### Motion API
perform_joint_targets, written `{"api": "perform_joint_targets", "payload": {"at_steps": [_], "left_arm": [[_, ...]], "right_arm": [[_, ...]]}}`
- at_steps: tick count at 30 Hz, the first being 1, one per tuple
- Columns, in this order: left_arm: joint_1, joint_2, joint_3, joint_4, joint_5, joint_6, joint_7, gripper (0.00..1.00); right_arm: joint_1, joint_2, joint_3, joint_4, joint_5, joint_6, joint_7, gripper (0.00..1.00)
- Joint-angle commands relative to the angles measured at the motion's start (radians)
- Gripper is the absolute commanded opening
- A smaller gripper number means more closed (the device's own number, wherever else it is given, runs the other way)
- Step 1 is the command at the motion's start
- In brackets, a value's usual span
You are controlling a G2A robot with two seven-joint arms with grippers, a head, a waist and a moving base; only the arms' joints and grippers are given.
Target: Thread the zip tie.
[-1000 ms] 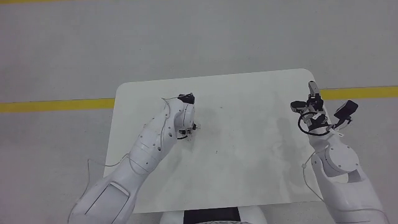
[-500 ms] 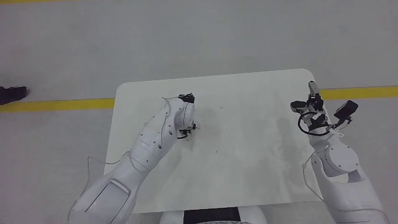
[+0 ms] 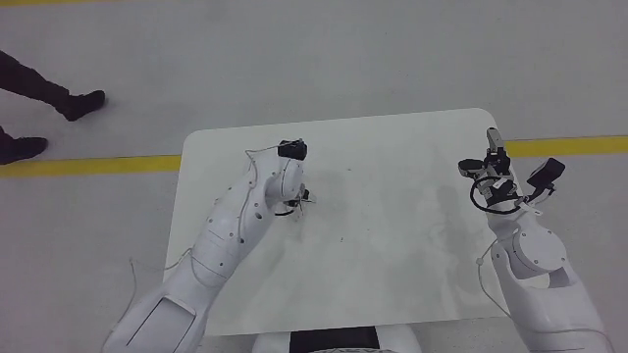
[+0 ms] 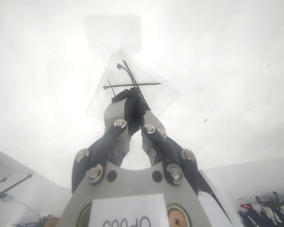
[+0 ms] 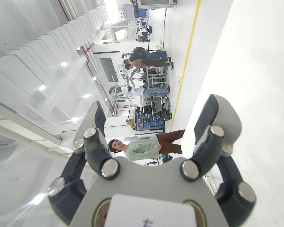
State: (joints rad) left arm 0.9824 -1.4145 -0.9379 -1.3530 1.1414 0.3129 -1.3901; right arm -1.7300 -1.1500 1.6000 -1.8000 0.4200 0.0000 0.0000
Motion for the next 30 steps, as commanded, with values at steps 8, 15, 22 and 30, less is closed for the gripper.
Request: {"api": "perform_joint_targets", "payload": {"at_steps": [8, 15, 22, 30], "left_arm": [[0.044, 0.069, -0.059, -0.128, -0.102, -0.081, 0.0, 0.0], [0.056, 0.139, -0.082, -0.182, -0.226, -0.142, 0.0, 0.0], [0.056, 0.139, -0.082, -0.182, -0.226, -0.142, 0.0, 0.0], [0.057, 0.157, -0.177, -0.139, -0.372, -0.227, 0.0, 0.0]], "right_arm": [[0.0, 0.0, 0.0, 0.0, 0.0, 0.0, 0.0, 1.0], [0.0, 0.0, 0.0, 0.0, 0.0, 0.0, 0.0, 1.0], [0.0, 0.0, 0.0, 0.0, 0.0, 0.0, 0.0, 1.0], [0.0, 0.0, 0.0, 0.0, 0.0, 0.0, 0.0, 1.0]]}}
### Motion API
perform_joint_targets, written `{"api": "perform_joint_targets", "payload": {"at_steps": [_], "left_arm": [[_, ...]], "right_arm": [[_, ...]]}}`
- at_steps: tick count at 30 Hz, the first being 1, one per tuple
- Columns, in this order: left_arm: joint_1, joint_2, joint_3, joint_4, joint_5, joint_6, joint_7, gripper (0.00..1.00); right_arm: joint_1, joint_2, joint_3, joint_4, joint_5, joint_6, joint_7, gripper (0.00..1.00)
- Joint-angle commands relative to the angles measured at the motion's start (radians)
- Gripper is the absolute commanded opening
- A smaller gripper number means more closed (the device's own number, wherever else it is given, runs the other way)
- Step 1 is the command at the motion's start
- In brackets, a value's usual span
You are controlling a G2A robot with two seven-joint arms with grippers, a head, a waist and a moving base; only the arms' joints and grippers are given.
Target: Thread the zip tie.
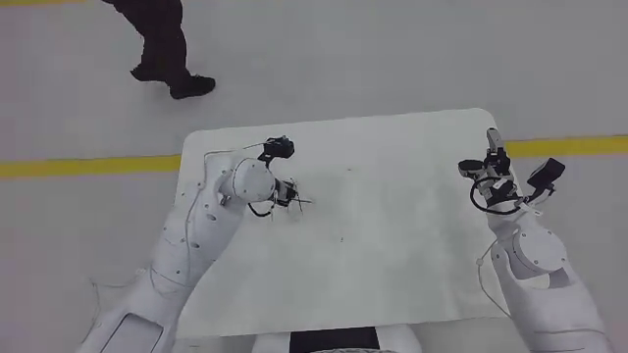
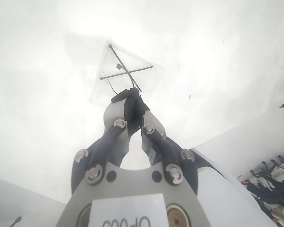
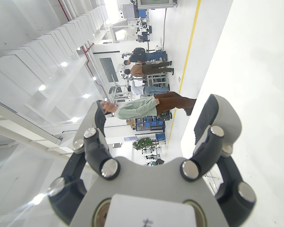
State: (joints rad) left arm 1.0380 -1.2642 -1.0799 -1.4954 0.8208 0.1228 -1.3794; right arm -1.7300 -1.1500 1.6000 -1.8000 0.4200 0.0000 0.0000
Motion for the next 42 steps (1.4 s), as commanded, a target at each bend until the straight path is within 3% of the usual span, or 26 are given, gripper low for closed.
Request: {"api": "perform_joint_targets", "payload": {"at_steps": [1, 3, 5, 6, 10, 12, 17, 20, 28, 33, 36, 42], "left_arm": [[0.006, 0.014, -0.058, 0.01, -0.094, -0.077, -0.011, 0.0], [0.013, 0.035, -0.115, 0.03, -0.18, -0.157, -0.011, 0.0], [0.019, 0.056, -0.143, 0.05, -0.263, -0.231, -0.011, 0.0], [0.023, 0.073, -0.139, 0.067, -0.32, -0.299, -0.011, 0.0], [0.006, 0.142, -0.097, 0.142, -0.496, -0.463, -0.011, 0.0], [-0.005, 0.174, -0.056, 0.146, -0.59, -0.463, -0.011, 0.0], [-0.035, 0.274, 0.038, 0.092, -0.778, -0.463, -0.011, 0.0], [-0.051, 0.317, 0.095, 0.061, -0.801, -0.463, -0.011, 0.0], [-0.049, 0.317, 0.095, 0.065, -0.805, -0.459, -0.002, 0.0], [-0.054, 0.321, 0.094, 0.115, -0.937, -0.463, -0.011, 0.0], [-0.055, 0.34, 0.107, 0.12, -1.032, -0.463, -0.011, 0.0], [-0.047, 0.399, 0.142, 0.096, -1.158, -0.463, -0.011, 0.0]], "right_arm": [[0.0, 0.0, 0.0, 0.0, 0.0, 0.0, 0.0, 1.0], [0.0, 0.0, 0.0, 0.0, 0.0, 0.0, 0.0, 1.0], [0.0, 0.0, 0.0, 0.0, 0.0, 0.0, 0.0, 1.0], [0.0, 0.0, 0.0, 0.0, 0.0, 0.0, 0.0, 1.0], [0.0, 0.0, 0.0, 0.0, 0.0, 0.0, 0.0, 1.0], [0.0, 0.0, 0.0, 0.0, 0.0, 0.0, 0.0, 1.0], [0.0, 0.0, 0.0, 0.0, 0.0, 0.0, 0.0, 1.0], [0.0, 0.0, 0.0, 0.0, 0.0, 0.0, 0.0, 1.0], [0.0, 0.0, 0.0, 0.0, 0.0, 0.0, 0.0, 1.0], [0.0, 0.0, 0.0, 0.0, 0.0, 0.0, 0.0, 1.0], [0.0, 0.0, 0.0, 0.0, 0.0, 0.0, 0.0, 1.0], [0.007, -0.001, -0.006, -0.003, 0.006, -0.003, 0.021, 1.0]]}}
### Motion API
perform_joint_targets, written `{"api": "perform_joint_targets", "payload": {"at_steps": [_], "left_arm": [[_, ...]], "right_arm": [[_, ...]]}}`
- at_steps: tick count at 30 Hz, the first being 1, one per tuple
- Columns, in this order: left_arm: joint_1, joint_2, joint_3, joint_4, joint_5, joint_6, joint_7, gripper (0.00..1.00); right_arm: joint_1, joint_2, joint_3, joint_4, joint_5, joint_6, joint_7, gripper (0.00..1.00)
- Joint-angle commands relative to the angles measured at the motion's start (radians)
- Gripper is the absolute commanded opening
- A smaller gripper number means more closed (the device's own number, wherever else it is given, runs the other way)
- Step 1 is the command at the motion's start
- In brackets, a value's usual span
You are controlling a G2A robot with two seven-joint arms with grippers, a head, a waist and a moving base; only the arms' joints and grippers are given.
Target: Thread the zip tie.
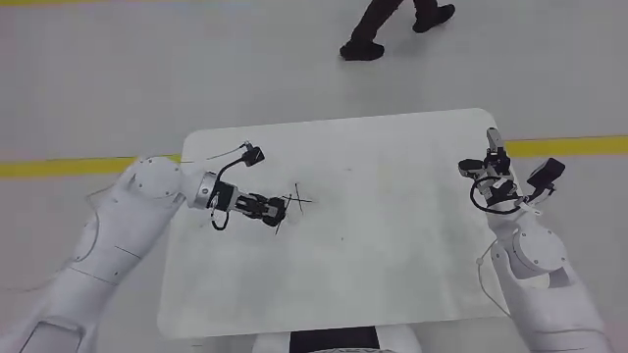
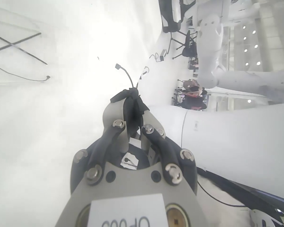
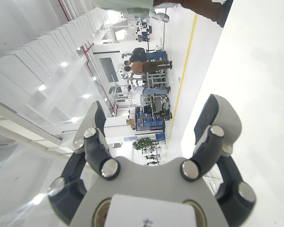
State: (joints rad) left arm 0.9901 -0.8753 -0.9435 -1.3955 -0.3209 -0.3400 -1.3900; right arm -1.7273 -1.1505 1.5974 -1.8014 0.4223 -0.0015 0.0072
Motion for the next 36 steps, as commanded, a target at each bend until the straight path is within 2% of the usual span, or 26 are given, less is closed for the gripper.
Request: {"api": "perform_joint_targets", "payload": {"at_steps": [1, 4, 7, 10, 12, 19, 21, 23, 27, 28, 32, 36], "left_arm": [[0.001, 0.019, 0.006, 0.003, -0.022, 0.0, 0.0, 0.0], [0.003, 0.042, 0.011, 0.014, -0.044, 0.0, 0.0, 0.0], [0.002, 0.058, 0.02, -0.001, -0.066, 0.0, 0.0, 0.0], [-0.003, 0.069, 0.025, -0.023, -0.077, 0.0, 0.0, 0.0], [-0.003, 0.069, 0.025, -0.023, -0.077, 0.0, 0.0, 0.0], [-0.003, 0.069, 0.025, -0.023, -0.077, 0.0, 0.0, 0.0], [0.006, 0.068, 0.033, -0.027, -0.075, 0.0, 0.007, 0.0], [0.014, 0.067, 0.038, -0.027, -0.094, 0.0, 0.0, 0.0], [0.027, 0.072, 0.069, -0.04, -0.151, 0.0, 0.0, 0.0], [0.027, 0.074, 0.071, -0.032, -0.159, 0.0, 0.0, 0.0], [0.03, 0.081, 0.104, -0.04, -0.169, 0.0, 0.0, 0.0], [0.032, 0.083, 0.112, -0.041, -0.186, 0.0, 0.0, 0.0]], "right_arm": [[0.011, -0.001, -0.011, -0.002, 0.001, 0.001, 0.04, 1.0], [0.046, 0.001, -0.04, 0.001, -0.035, 0.02, 0.131, 1.0], [0.092, 0.002, -0.089, 0.012, -0.088, 0.049, 0.221, 1.0], [0.136, -0.001, -0.164, 0.02, -0.142, 0.071, 0.282, 1.0], [0.149, -0.004, -0.212, 0.008, -0.197, 0.045, 0.3, 1.0], [0.149, -0.004, -0.212, 0.008, -0.197, 0.045, 0.3, 1.0], [0.149, -0.004, -0.212, 0.008, -0.197, 0.045, 0.3, 1.0], [0.157, -0.003, -0.226, 0.018, -0.211, 0.053, 0.346, 1.0], [0.224, -0.003, -0.266, 0.059, -0.204, 0.054, 0.484, 1.0], [0.241, -0.004, -0.283, 0.072, -0.202, 0.061, 0.514, 1.0], [0.332, -0.01, -0.371, 0.14, -0.221, 0.086, 0.647, 1.0], [0.404, -0.023, -0.464, 0.199, -0.254, 0.108, 0.708, 1.0]]}}
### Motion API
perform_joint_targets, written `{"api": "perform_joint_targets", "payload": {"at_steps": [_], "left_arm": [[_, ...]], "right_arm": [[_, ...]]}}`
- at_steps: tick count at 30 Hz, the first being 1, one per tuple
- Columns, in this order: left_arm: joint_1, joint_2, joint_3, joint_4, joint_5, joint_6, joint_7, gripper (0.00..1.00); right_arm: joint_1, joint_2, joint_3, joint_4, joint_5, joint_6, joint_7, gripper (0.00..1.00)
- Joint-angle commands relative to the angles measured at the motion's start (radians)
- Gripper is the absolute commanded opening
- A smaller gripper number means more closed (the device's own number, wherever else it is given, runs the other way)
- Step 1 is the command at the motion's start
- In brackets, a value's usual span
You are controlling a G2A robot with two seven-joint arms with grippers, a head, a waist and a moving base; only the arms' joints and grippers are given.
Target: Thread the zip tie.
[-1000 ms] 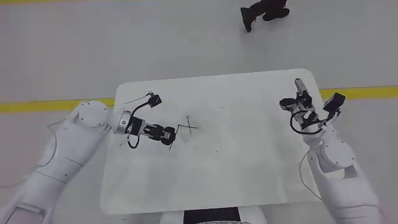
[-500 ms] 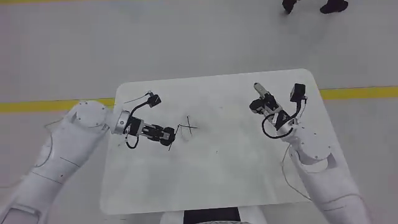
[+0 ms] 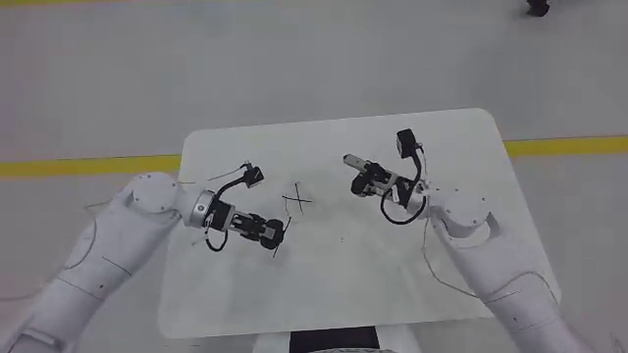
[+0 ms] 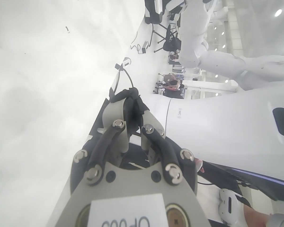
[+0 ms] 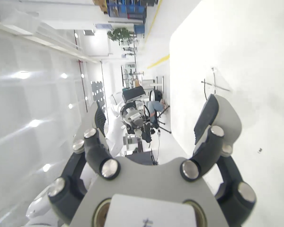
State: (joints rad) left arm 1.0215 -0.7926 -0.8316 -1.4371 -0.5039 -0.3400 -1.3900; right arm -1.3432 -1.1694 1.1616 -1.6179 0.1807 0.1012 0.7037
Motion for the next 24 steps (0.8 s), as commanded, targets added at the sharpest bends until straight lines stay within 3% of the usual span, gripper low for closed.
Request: {"api": "perform_joint_targets", "payload": {"at_steps": [1, 4, 13, 16, 24], "left_arm": [[0.002, 0.0, 0.0, 0.0, -0.006, 0.0, 0.0, 0.0], [0.007, -0.001, -0.01, -0.009, -0.021, 0.0, 0.0, 0.0], [0.01, -0.002, -0.007, -0.018, -0.008, 0.0, 0.019, 0.0], [0.013, -0.005, -0.002, -0.044, 0.025, 0.0, 0.035, 0.0], [0.047, -0.011, -0.057, -0.079, 0.006, 0.0, 0.0, 0.0]], "right_arm": [[0.034, -0.007, -0.052, 0.027, -0.015, 0.01, 0.023, 1.0], [0.07, -0.019, -0.105, 0.054, -0.016, 0.012, 0.019, 1.0], [0.066, -0.02, -0.108, 0.051, -0.005, 0.008, 0.022, 1.0], [0.068, -0.03, -0.123, 0.075, 0.132, -0.011, 0.083, 1.0], [0.197, -0.074, -0.246, 0.247, 0.337, 0.01, 0.266, 1.0]]}}
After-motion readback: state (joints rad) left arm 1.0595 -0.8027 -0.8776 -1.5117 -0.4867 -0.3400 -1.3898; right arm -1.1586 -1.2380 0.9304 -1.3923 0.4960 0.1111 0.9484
